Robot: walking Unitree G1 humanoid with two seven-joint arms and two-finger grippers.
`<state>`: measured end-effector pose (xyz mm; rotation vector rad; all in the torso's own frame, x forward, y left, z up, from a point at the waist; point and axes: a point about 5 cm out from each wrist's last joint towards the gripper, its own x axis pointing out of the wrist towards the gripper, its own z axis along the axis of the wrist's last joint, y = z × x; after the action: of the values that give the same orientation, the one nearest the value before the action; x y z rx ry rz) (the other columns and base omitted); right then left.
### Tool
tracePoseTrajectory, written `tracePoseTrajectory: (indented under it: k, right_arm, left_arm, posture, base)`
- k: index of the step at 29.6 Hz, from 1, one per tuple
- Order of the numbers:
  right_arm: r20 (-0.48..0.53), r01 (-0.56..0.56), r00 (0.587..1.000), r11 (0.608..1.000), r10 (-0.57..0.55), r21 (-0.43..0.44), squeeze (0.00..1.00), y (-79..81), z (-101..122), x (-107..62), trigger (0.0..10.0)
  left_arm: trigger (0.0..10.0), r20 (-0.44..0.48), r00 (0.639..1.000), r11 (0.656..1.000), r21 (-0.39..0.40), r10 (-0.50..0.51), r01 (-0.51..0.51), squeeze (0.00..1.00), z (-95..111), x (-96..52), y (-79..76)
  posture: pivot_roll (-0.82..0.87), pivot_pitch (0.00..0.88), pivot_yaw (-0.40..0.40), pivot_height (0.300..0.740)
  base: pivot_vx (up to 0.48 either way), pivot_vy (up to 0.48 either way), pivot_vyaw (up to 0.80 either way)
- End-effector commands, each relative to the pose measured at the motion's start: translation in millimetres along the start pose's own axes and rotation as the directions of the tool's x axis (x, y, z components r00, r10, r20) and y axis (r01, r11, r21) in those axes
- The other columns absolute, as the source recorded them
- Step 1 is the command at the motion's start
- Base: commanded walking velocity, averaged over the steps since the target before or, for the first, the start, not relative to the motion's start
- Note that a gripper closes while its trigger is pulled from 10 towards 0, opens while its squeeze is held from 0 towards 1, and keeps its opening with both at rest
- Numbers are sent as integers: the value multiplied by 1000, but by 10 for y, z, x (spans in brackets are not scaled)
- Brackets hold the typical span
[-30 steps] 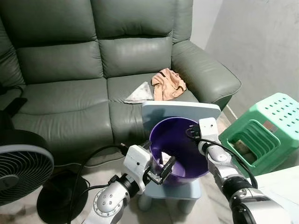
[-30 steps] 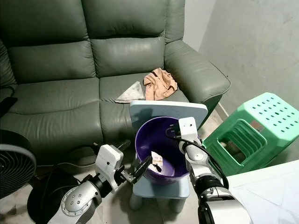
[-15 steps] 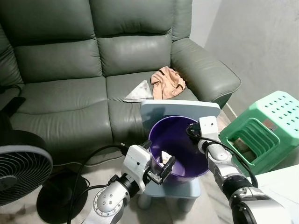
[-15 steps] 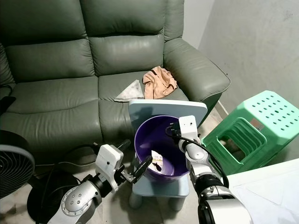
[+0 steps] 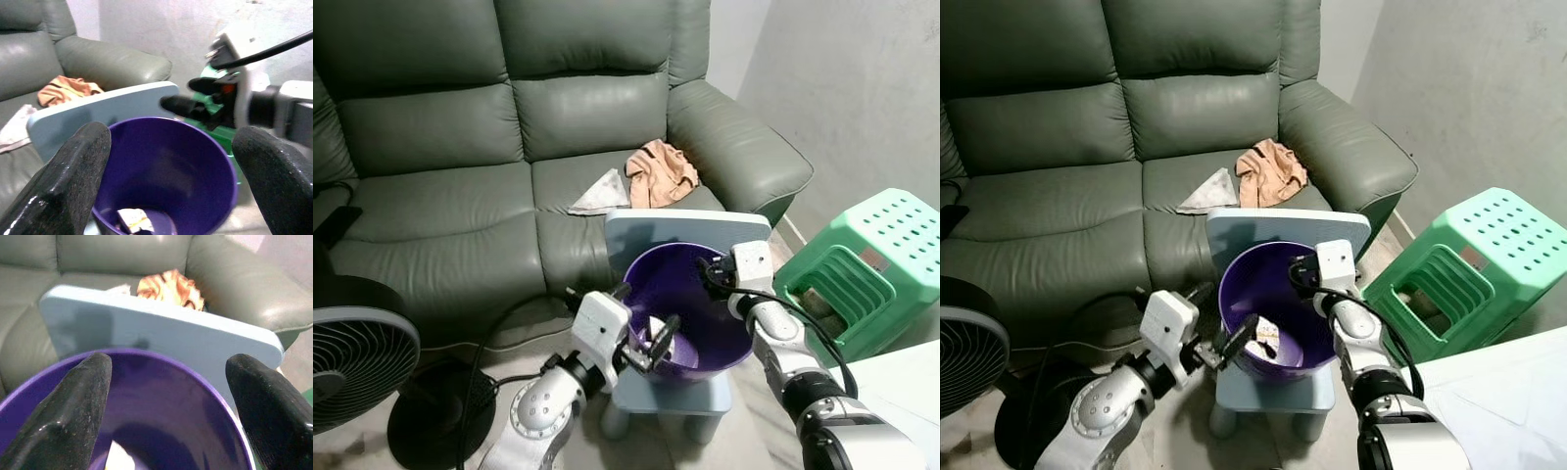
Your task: Picking trash to rubbish bin
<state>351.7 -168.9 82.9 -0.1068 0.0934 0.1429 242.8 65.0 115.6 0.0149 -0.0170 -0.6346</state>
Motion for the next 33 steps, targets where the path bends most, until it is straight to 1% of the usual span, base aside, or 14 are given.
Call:
tracePoseTrajectory:
  k: [1, 3, 6, 7, 10, 12, 13, 14, 16, 18, 22, 24, 27, 33]
  right_arm:
    - [44, 27, 999, 1000, -27, 0, 0, -79, 49, -18, 10000]
    - [85, 42, 995, 999, -43, 15, 0, -107, 96, -27, 10000]
    - [170, 61, 983, 997, -68, 47, 0, -174, 181, -74, 10000]
    - [178, 62, 982, 997, -70, 52, 0, -182, 187, -80, 10000]
    - [242, 69, 967, 995, -84, 69, 0, -239, 238, -155, 10000]
    - [253, 87, 962, 994, -101, 65, 0, -262, 249, -180, 10000]
    - [280, 101, 953, 992, -118, 73, 0, -288, 273, -225, 10000]
    - [280, 101, 953, 992, -118, 73, 0, -288, 273, -225, 10000]
    - [317, 118, 939, 990, -137, 81, 0, -315, 309, -297, 10000]
    - [328, 132, 932, 987, -156, 95, 0, -332, 330, -359, 10000]
    - [346, 146, 921, 981, -182, 126, 0, -329, 342, -452, 10000]
    - [345, 145, 921, 981, -183, 132, 0, -323, 346, -468, 10000]
    - [346, 163, 916, 977, -203, 141, 0, -309, 348, -533, 10000]
    - [312, 183, 924, 972, -222, 149, 0, -304, 364, -564, 10000]
  left_arm:
    - [10000, 5, 999, 998, 26, 49, -49, 0, -3, 10, 74]
    - [10000, 11, 996, 995, 42, 90, -90, 0, 2, 33, 151]
    - [10000, 24, 985, 985, 41, 168, -169, 0, 33, 67, 342]
    - [10000, 28, 984, 983, 41, 175, -176, 0, 40, 69, 361]
    - [10000, 42, 966, 966, 29, 254, -255, 0, 80, 91, 568]
    - [10000, 52, 962, 963, 22, 267, -268, 0, 97, 99, 633]
    - [10000, 64, 953, 954, 25, 297, -299, 0, 121, 105, 735]
    - [10000, 64, 953, 954, 25, 297, -299, 0, 121, 105, 735]
    - [10000, 76, 936, 939, -2, 344, -345, 0, 152, 116, 887]
    - [10000, 83, 927, 929, 24, 365, -369, 0, 173, 128, 979]
    - [10000, 97, 915, 919, -2, 392, -393, 0, 206, 135, 1085]
    - [10000, 102, 913, 918, -9, 396, -397, 0, 215, 139, 1107]
    - [10000, 111, 902, 909, -33, 417, -416, 0, 232, 149, 1201]
    - [10000, 134, 896, 906, -52, 423, -420, 0, 228, 151, 1210]
  posture:
    - [-13, 99, -78, 740]
    - [-13, 88, -77, 740]
    - [-16, 69, -76, 740]
    - [-16, 69, -76, 740]
    - [-18, 49, -75, 740]
    - [-20, 38, -75, 740]
    - [-22, 28, -74, 740]
    - [-22, 28, -74, 740]
    - [-27, 13, -72, 740]
    - [-29, 5, -72, 740]
    - [-33, 0, -71, 740]
    - [-36, 0, -71, 740]
    - [-41, 0, -70, 740]
    - [-44, 0, -69, 740]
  base:
    - [0, 0, 0]
    - [0, 0, 0]
    - [0, 0, 0]
    - [0, 0, 0]
    - [0, 0, 0]
    - [0, 0, 0]
    - [0, 0, 0]
    - [0, 0, 0]
    - [0, 0, 0]
    - [0, 0, 0]
    - [0, 0, 0]
    - [0, 0, 0]
    - [0, 0, 0]
    - [0, 0, 0]
